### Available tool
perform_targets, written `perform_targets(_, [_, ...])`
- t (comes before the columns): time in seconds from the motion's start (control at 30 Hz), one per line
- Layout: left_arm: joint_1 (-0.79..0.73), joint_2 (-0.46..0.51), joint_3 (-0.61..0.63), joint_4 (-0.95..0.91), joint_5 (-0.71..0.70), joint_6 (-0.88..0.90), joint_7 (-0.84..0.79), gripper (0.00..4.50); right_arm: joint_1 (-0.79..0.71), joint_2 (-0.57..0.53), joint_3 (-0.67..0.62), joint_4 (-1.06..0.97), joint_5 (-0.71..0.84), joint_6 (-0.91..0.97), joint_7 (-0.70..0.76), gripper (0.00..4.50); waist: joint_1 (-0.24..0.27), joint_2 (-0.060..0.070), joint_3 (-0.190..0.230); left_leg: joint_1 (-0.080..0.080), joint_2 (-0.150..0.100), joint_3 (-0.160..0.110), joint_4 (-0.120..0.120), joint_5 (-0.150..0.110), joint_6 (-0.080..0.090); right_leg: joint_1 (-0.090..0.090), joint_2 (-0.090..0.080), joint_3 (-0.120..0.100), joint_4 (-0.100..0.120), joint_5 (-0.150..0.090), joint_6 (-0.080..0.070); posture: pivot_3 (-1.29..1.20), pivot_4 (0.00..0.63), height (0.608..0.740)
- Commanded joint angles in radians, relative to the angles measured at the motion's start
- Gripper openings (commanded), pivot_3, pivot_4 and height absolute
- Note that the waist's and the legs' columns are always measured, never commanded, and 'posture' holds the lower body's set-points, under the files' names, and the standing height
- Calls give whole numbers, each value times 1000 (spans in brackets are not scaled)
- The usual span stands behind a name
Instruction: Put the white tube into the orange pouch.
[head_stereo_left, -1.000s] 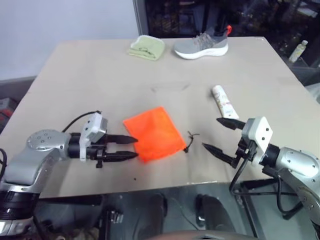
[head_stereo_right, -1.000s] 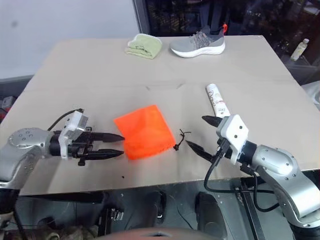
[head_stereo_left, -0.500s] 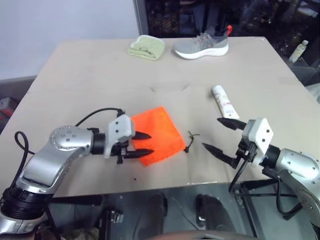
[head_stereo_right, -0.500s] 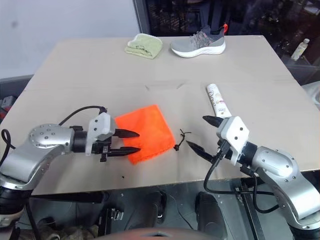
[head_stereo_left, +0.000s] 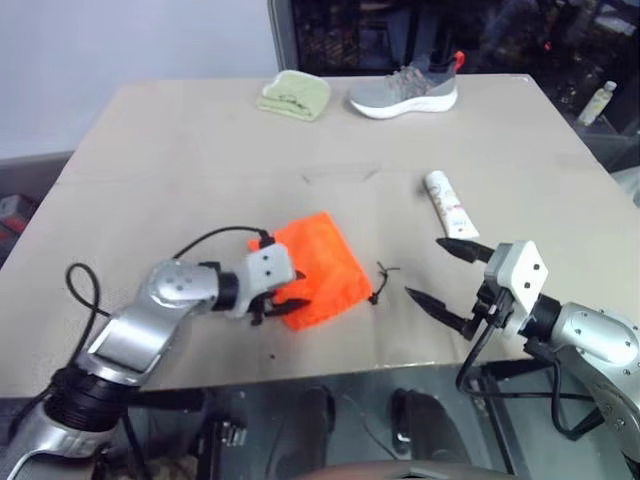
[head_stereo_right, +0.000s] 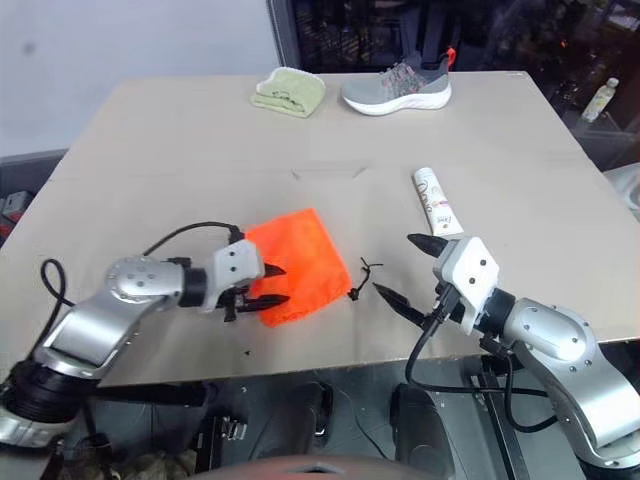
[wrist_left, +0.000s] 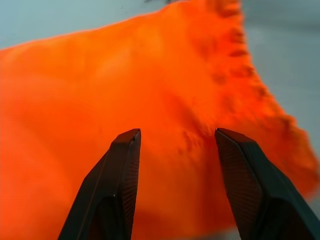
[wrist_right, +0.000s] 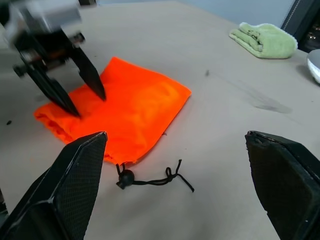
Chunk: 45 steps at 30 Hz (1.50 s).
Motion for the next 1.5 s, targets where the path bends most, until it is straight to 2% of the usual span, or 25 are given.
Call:
perform_targets(0.03, [14, -39, -40, 19, 61, -65, 30, 2413, -2, -2, -20, -49, 7, 3, -14, 4500, 1, 0, 0, 0, 0, 0, 0, 0, 0, 0, 0, 0, 0, 0, 0, 0, 150, 740])
perform_targets(0.13, [45, -49, -63, 34, 84, -103, 14, 2413, -6, -5, -29, -55, 15, 13, -19, 4500, 3, 0, -1, 0, 0, 0, -1, 0, 0, 0, 0, 0, 0, 0, 0, 0, 150, 740])
perform_targets(0.17, [41, -70, -68, 46, 71, -83, 10, 2176, -8, -6, -31, -54, 13, 16, -19, 4500, 2, 0, -1, 0, 0, 0, -1, 0, 0, 0, -1, 0, 0, 0, 0, 0, 150, 740])
perform_targets(0.27, [-24, -187, -8, 70, -63, 129, 40, 1229, -14, -6, -28, -53, 10, 19, -26, 4500, 8, 3, -2, 2, 0, -1, 0, 0, -1, 3, -2, 0, 0, 0, 0, 0, 150, 740])
perform_targets(0.33, [-79, -234, 53, 102, -129, 235, 53, 229, -19, -5, -23, -53, 9, 20, -31, 4500, 10, 1, -1, 0, 0, -2, 3, -2, -3, 4, -2, -2, 0, 0, 0, 0, 150, 740])
perform_targets(0.37, [-102, -243, 77, 126, -148, 264, 53, 36, -21, -5, -21, -53, 8, 21, -33, 4500, 7, 1, -1, 0, 0, -3, 5, -2, -3, 4, -1, -3, 0, 0, 0, 0, 150, 740])
perform_targets(0.5, [-173, -254, 173, 207, -240, 353, 48, 36, -23, -4, -21, -48, 0, 18, -40, 4500, -5, 1, -1, 1, 0, -3, 5, -1, -2, 5, 0, -4, 1, 0, 0, 0, 150, 740])
perform_targets(0.63, [-213, -265, 267, 205, -341, 442, 46, 36, -19, -3, -17, -39, -14, 8, -42, 4500, -2, 1, -1, 0, 1, -4, 5, 0, 0, 4, 1, -4, 2, 0, 0, 0, 150, 740])
perform_targets(0.77, [-141, -120, 236, 150, -325, 261, -169, 36, -14, 3, -13, -35, -23, 2, -47, 4500, -7, 1, -1, 0, 0, -2, 3, 0, 0, 3, 1, -3, 1, 0, 0, 0, 150, 740])
perform_targets(0.8, [-136, -95, 230, 156, -328, 237, -210, 273, -14, 4, -12, -33, -23, 1, -46, 4500, -8, 1, -1, 0, 0, -2, 2, 0, 0, 2, 1, -2, 1, 0, 0, 0, 150, 740])
perform_targets(0.9, [-155, -23, 146, 238, -188, -77, -349, 1267, -18, 10, -6, -24, -29, -7, -47, 4500, 2, 1, -1, 0, 0, -1, 2, 0, 0, 1, 1, -2, 1, 0, 0, 0, 150, 740])
perform_targets(0.97, [-176, -5, 101, 311, -133, -253, -440, 2218, -20, 15, -3, -20, -35, -10, -47, 4500, 6, 1, -1, 0, 0, -1, 2, -2, -4, 2, -1, -2, 1, 0, 0, 0, 150, 740])
perform_targets(1.07, [-241, -3, 48, 428, -102, -407, -577, 2218, -22, 22, -1, -20, -43, -12, -47, 4500, 4, 1, -1, -1, 1, 0, 2, -3, -4, 2, -3, -3, 0, 0, 0, 0, 150, 740])
perform_targets(1.17, [-323, -30, -1, 552, -45, -560, -639, 2218, -18, 27, -1, -25, -49, -11, -48, 4500, 2, 1, -1, -2, 2, 1, 3, -3, -4, 1, -4, -3, -1, 0, 0, 0, 150, 740])
perform_targets(1.33, [-437, -85, -88, 704, 2, -730, -658, 2218, -7, 37, -1, -40, -56, -6, -61, 4500, 3, 1, -1, -3, 0, 0, 3, 0, 1, 1, -1, -3, 0, 0, 0, 0, 150, 740])
perform_targets(1.5, [-519, -87, -213, 776, -22, -829, -658, 2218, 3, 45, 2, -57, -64, 1, -79, 4500, -1, 0, -1, -3, 0, 1, 3, -1, 2, 1, 0, -2, 0, 0, 0, 0, 150, 740])
